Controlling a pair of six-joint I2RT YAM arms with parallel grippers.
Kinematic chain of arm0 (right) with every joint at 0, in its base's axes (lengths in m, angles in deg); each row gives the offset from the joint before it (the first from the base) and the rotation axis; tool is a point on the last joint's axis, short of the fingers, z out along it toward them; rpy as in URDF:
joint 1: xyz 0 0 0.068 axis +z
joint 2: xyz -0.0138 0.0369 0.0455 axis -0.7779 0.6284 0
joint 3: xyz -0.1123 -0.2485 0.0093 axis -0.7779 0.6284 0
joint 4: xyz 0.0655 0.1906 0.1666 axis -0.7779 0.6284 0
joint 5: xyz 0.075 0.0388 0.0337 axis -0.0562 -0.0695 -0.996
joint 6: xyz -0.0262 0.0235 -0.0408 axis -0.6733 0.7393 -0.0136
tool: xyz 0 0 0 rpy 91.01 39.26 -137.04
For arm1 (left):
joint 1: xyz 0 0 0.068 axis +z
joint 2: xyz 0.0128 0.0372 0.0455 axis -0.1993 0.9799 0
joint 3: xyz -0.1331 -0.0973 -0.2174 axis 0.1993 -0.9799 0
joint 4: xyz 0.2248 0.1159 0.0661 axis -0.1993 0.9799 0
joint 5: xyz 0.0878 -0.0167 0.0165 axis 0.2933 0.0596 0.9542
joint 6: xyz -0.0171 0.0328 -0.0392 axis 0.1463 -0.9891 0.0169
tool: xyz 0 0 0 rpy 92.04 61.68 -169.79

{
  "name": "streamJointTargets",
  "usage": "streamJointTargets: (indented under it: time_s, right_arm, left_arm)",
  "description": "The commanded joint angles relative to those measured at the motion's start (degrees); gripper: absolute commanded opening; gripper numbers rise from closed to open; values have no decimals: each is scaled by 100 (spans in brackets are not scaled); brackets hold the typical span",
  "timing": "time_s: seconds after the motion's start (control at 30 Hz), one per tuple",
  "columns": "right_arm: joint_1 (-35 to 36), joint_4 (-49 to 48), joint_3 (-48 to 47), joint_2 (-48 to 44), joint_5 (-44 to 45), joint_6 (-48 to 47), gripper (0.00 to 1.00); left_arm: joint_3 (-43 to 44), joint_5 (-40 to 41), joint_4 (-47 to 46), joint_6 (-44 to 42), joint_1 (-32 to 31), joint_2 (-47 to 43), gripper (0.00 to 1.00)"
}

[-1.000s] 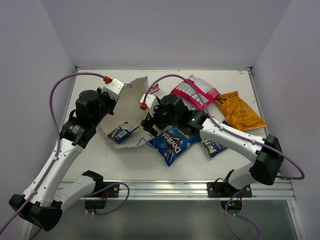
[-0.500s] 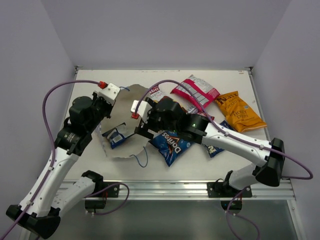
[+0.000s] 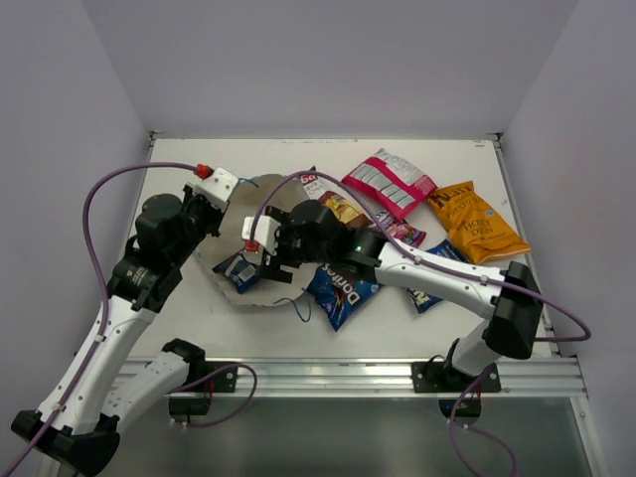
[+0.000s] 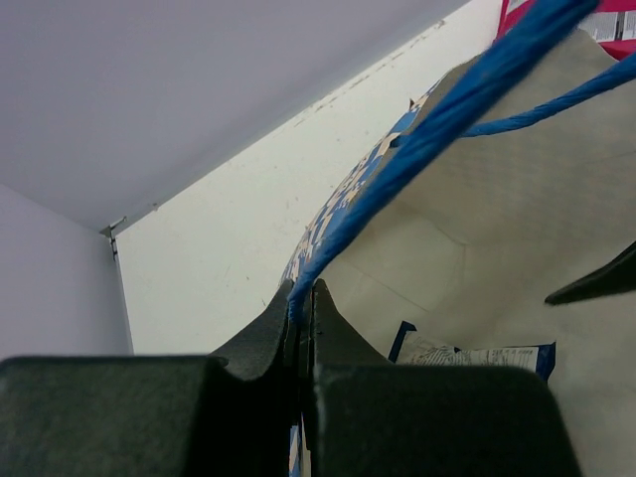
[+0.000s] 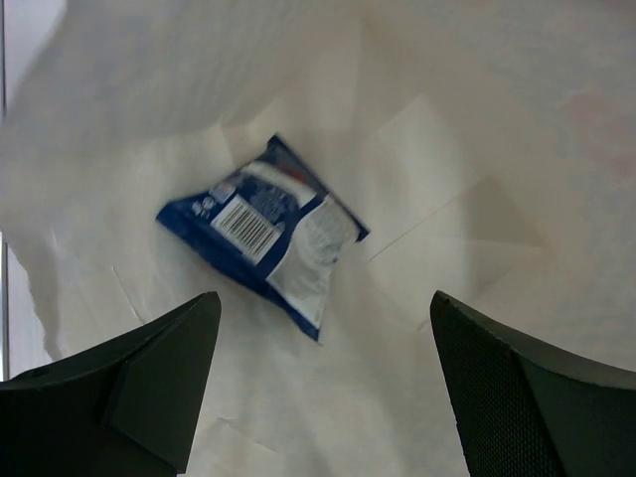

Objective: Take the snacks out of the paper bag

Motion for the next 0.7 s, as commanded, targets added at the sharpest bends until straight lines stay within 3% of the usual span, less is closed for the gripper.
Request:
streamJointTargets:
  time_s: [0.0,0.5,0.6,0.67]
  right_arm:
    - [12,-367,272,260,-476,-538,89]
    - [12,-666,-16,1737,-371,-1234,92]
    - [12,-666,-183,1922,-406,-1225,86]
    - [12,-693,-245,2001,-450,-1208,76]
  left_arm:
    - [-83,-117,-227,-96,33,-79,0]
    - [31,-389,-209,132,25,96,0]
    - [49,-398,-192,159,33,131,0]
    - [58,-433,-183,176,25,140,0]
